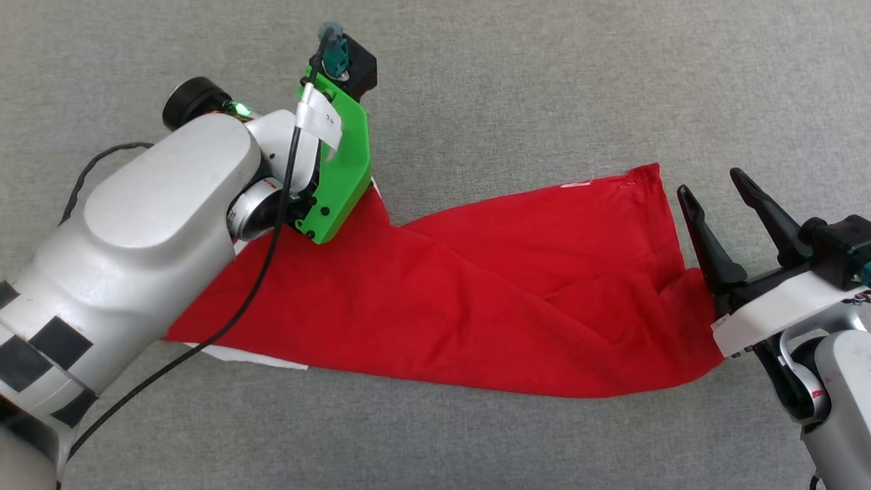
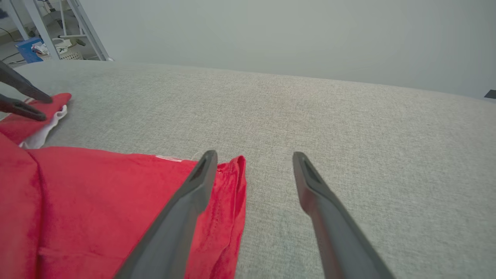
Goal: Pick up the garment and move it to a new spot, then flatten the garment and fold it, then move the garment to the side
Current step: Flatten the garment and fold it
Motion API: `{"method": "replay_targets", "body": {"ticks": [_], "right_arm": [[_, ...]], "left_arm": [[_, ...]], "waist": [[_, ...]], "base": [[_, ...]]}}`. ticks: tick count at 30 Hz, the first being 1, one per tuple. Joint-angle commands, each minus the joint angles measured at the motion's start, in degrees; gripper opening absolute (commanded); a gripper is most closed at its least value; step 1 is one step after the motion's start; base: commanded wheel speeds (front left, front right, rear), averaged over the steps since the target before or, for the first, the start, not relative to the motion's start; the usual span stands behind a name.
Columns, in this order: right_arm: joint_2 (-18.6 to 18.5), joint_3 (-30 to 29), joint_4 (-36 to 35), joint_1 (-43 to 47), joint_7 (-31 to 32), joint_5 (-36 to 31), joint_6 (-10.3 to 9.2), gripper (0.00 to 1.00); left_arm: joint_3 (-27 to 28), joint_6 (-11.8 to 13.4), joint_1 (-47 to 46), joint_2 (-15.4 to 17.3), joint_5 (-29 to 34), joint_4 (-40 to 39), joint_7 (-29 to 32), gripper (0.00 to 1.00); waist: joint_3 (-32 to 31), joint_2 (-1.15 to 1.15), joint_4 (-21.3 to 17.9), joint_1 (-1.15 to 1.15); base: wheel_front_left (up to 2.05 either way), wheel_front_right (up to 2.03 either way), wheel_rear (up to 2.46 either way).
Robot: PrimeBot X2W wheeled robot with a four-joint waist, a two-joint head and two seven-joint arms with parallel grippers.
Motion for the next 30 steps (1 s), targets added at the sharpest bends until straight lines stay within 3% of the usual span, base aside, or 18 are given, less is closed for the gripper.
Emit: {"method": "replay_targets", "body": {"ticks": [1,8,9,10,11,15,22,27,30], "right_arm": [[0.2,0.0,0.3,-1.2,-0.6,-0.6,-0.05,1.00],[0.4,0.3,1.6,-2.1,-1.3,-0.7,-0.05,1.00],[0.4,0.3,1.7,-2.3,-1.3,-0.7,-0.05,1.00],[0.3,0.4,1.9,-2.6,-1.3,-0.7,-0.05,1.00],[0.3,0.5,2.0,-2.8,-1.4,-0.7,-0.05,1.00],[0.2,0.9,2.5,-3.3,-1.7,-0.7,-0.05,1.00],[-0.1,-0.3,3.2,-1.9,-2.5,-0.4,-0.05,1.00],[0.5,-0.9,2.6,-2.0,-2.9,-0.3,-0.05,1.00],[1.0,-1.0,2.1,-2.7,-3.2,-0.5,-0.05,1.00]], "left_arm": [[-0.4,-0.4,0.5,-0.6,-0.9,1.1,-0.1,1.00],[-5.0,-1.4,4.5,-0.9,-0.3,5.5,2.0,1.00],[-5.3,-1.5,4.8,-0.9,-0.1,5.9,1.9,0.89],[-5.4,-1.5,5.3,-0.9,-0.1,6.5,1.5,0.38],[-5.5,-1.5,5.6,-1.0,-0.2,7.0,1.0,0.00],[-4.4,-1.6,5.4,-1.9,-1.0,7.4,-4.4,0.00],[-0.7,-1.6,0.9,-1.5,-0.8,-0.2,-17.5,0.00],[1.9,-1.6,-2.3,-1.2,-0.1,-4.9,-22.1,0.00],[2.4,-1.0,-3.9,-2.8,1.2,-6.4,-23.7,0.00]], "waist": [[1.5,0.00,-1.2,0.00],[2.7,0.00,-1.1,0.00],[2.7,0.00,-1.0,0.00],[2.8,0.00,-0.9,0.00],[2.7,0.00,-0.9,0.00],[1.6,0.00,-0.4,0.00],[-1.2,0.00,0.5,0.00],[-0.6,0.00,-0.7,0.00],[0.8,0.00,-2.2,0.00]], "base": [[0.00,0.00,0.00],[0.00,0.00,0.00],[0.00,0.00,0.00],[0.00,0.00,0.00],[0.00,0.00,0.00],[0.00,0.00,0.00],[0.00,0.00,0.00],[0.00,0.00,0.00],[0.00,0.00,0.00]]}}
